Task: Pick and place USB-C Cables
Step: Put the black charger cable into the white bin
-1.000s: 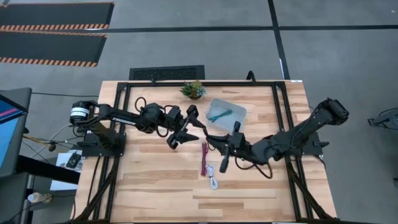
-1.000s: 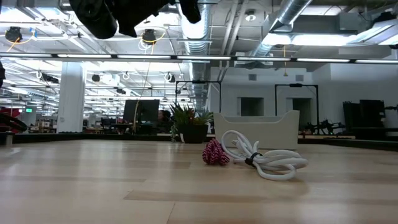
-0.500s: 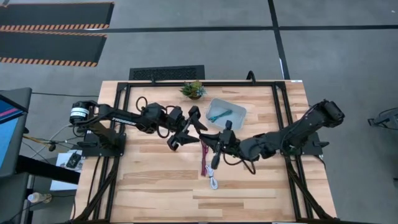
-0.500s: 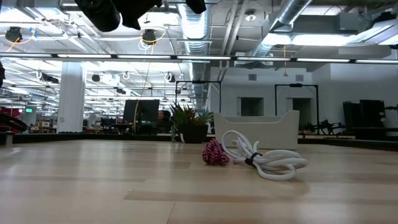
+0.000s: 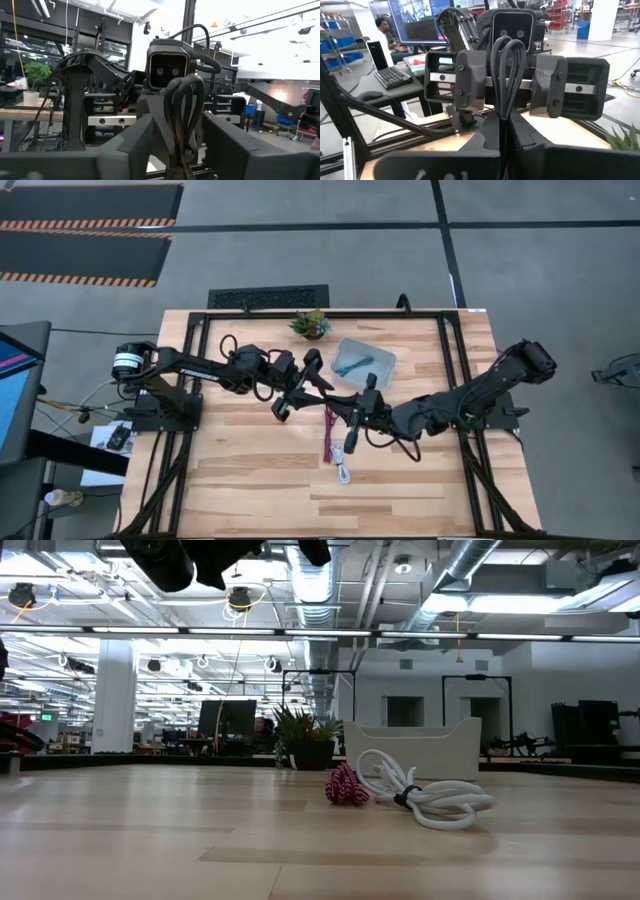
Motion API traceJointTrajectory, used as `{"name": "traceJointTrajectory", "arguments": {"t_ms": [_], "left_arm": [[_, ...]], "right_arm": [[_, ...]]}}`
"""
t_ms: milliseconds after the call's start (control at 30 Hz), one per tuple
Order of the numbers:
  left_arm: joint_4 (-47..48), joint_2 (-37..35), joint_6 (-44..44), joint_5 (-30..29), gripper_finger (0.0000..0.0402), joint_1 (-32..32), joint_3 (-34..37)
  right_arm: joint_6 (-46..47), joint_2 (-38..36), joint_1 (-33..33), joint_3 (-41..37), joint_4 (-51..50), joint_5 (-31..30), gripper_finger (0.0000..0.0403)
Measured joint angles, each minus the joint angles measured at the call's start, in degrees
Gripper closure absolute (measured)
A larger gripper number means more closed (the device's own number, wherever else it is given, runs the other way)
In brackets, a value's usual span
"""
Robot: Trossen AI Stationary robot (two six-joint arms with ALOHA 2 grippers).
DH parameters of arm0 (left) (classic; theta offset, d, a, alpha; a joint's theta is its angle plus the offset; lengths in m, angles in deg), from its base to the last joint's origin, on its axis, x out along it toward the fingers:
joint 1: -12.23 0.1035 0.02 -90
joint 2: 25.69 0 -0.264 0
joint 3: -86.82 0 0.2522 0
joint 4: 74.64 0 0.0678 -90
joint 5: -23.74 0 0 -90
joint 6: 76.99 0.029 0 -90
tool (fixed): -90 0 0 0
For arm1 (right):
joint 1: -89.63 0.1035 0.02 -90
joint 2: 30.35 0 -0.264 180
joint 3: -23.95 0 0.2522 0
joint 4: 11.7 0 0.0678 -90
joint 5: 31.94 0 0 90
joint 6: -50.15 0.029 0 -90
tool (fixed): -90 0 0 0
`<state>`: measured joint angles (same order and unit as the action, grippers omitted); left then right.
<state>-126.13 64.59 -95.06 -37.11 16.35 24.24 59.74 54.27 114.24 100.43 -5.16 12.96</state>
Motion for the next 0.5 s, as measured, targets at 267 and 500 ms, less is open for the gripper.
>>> {"name": "traceJointTrajectory", "arguments": {"t_ms": [267,500], "left_arm": [[0.4,0.0,0.1,0.1,0.0331,0.0,0.0],[0.4,0.0,0.5,-0.9,0.0395,-0.1,0.0]], "right_arm": [[0.2,0.0,-0.4,0.0,-0.1,0.0,0.0381],[0.5,0.0,-0.4,0.0,-0.4,0.0,0.0379]]}}
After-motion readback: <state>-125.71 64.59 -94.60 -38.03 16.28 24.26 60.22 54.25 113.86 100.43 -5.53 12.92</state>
